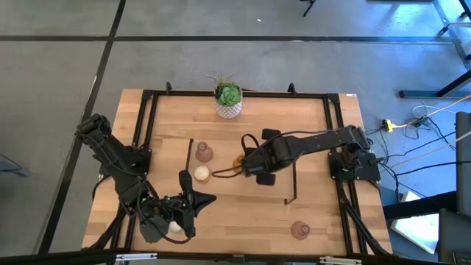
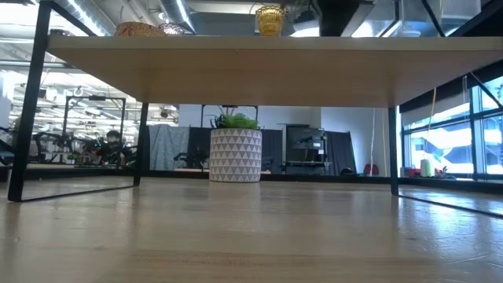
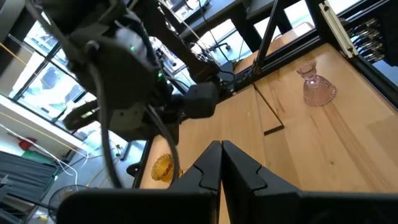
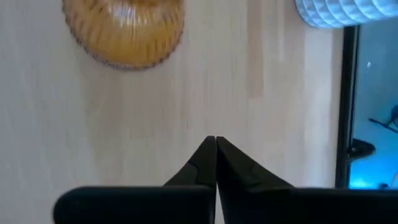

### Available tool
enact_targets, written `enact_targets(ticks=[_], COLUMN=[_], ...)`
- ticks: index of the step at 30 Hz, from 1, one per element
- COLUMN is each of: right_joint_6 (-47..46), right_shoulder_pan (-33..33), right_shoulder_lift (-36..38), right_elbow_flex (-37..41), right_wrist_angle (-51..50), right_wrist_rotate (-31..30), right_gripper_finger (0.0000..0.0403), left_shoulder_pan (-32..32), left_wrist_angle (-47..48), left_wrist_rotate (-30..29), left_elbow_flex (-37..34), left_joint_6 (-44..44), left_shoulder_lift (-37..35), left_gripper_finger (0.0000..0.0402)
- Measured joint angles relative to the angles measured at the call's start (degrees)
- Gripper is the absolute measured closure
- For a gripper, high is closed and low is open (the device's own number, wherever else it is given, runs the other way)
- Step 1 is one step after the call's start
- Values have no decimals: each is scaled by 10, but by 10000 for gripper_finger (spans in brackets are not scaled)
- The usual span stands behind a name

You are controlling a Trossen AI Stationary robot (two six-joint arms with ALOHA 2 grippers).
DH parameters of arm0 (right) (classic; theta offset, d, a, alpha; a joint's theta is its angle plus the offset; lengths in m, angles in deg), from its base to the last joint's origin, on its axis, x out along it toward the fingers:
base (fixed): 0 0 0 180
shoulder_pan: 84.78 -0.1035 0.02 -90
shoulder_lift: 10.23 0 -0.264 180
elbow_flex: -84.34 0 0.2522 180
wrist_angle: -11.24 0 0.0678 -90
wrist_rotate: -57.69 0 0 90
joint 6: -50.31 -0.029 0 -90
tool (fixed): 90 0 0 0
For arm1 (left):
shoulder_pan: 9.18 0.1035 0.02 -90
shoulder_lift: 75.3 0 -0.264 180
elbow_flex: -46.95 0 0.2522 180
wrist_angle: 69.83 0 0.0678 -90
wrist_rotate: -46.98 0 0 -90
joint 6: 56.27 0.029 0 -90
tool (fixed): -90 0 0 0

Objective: Pick & Place candle stick holders
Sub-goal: Put the yellow glass candle holder on the shelf

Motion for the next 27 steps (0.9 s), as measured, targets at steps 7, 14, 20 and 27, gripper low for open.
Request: enact_targets(ticks=[7, 14, 20, 27], right_joint_6=[76, 87, 112, 121], right_shoulder_pan=[30, 45, 41, 44], right_shoulder_lift=[0, 0, 0, 0], right_elbow_flex=[6, 6, 6, 6], right_wrist_angle=[82, 103, 141, 169], right_wrist_rotate=[76, 114, 158, 141], right_gripper_finger=[401, 402, 402, 402], left_shoulder_pan=[-3, -15, -16, -16], left_wrist_angle=[4, 5, 4, 5], left_wrist_rotate=[0, 0, -2, -2], left_elbow_flex=[0, 0, 0, 0], left_joint_6=[0, 4, 5, 6], left_shoulder_lift=[0, 0, 0, 0], left_gripper_finger=[400, 400, 400, 400])
